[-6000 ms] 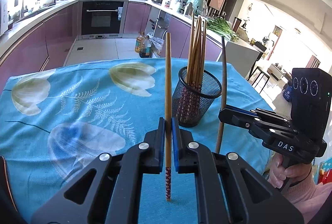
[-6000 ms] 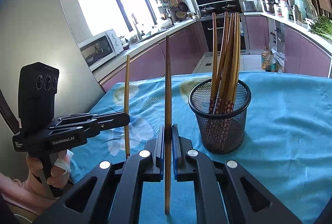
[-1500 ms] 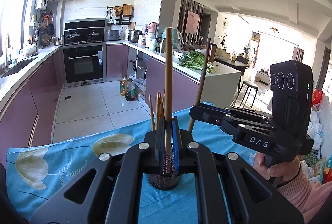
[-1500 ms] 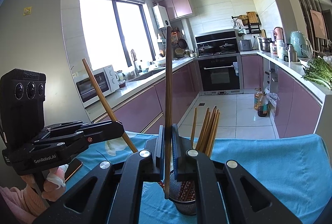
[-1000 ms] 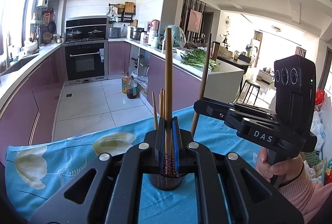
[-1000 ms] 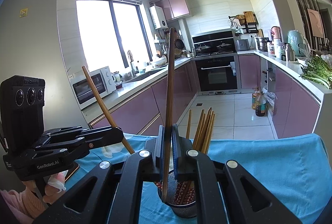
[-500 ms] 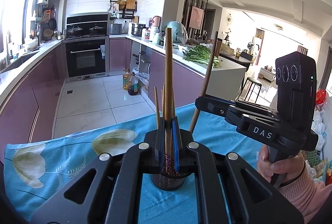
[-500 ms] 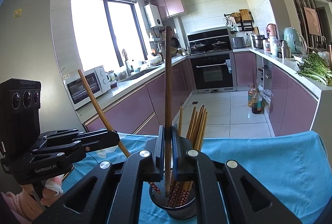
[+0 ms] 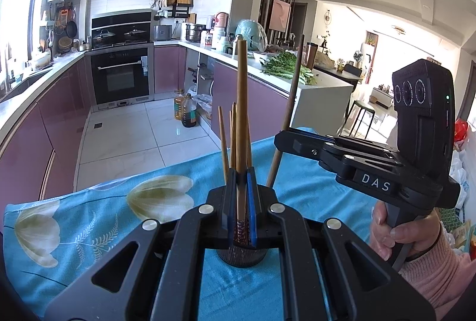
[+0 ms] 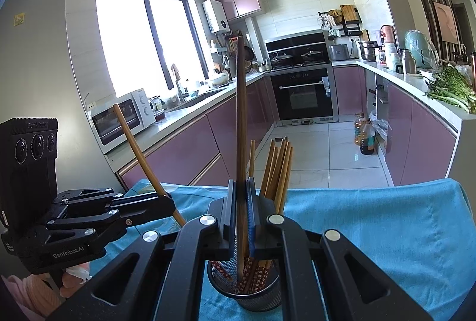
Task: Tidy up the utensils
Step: 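Lower both held chopsticks into the mesh cup and open both grippers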
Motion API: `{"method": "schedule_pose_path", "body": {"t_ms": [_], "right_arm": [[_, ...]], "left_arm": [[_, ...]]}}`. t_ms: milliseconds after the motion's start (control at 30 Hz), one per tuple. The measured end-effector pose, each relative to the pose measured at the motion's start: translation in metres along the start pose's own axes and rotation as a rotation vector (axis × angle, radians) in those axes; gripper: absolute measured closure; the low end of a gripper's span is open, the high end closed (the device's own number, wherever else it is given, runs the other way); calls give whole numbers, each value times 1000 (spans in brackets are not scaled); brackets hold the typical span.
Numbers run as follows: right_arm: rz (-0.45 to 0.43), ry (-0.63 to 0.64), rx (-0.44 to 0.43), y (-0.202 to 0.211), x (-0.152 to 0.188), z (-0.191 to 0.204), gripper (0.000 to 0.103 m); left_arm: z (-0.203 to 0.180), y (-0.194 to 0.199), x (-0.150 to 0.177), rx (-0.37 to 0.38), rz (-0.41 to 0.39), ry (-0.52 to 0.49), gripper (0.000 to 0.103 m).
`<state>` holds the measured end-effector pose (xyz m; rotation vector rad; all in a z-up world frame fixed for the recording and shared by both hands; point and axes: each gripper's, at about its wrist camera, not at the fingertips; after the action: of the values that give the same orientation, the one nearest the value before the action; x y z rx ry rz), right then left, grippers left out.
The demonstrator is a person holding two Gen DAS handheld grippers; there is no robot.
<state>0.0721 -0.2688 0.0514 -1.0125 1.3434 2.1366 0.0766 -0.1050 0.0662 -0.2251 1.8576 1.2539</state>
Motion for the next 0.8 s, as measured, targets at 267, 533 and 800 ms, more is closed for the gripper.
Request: {"method": "schedule_pose_path", "body": {"t_ms": [267,533,800], "right_arm": [[46,-1,-5,-13,9,1,97],[72,-9,-10,-21,14,-1,97],[101,-32,-8,-30,18,-6,97]], "left_arm": [[0,-9,2,-3,33,-1,95],[-5,-17,5,-2,64,-10,95],[-2,-34,5,6,116,-9,95]]}}
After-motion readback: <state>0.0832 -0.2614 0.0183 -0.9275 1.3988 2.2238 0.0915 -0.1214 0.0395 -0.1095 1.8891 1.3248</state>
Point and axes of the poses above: each gripper's, at about its wrist camera, not at the fingertips, and y roughly against the way its jaws point, z to its left, x to its underside, and after that the axes turned 13 degrees about z, right-handed
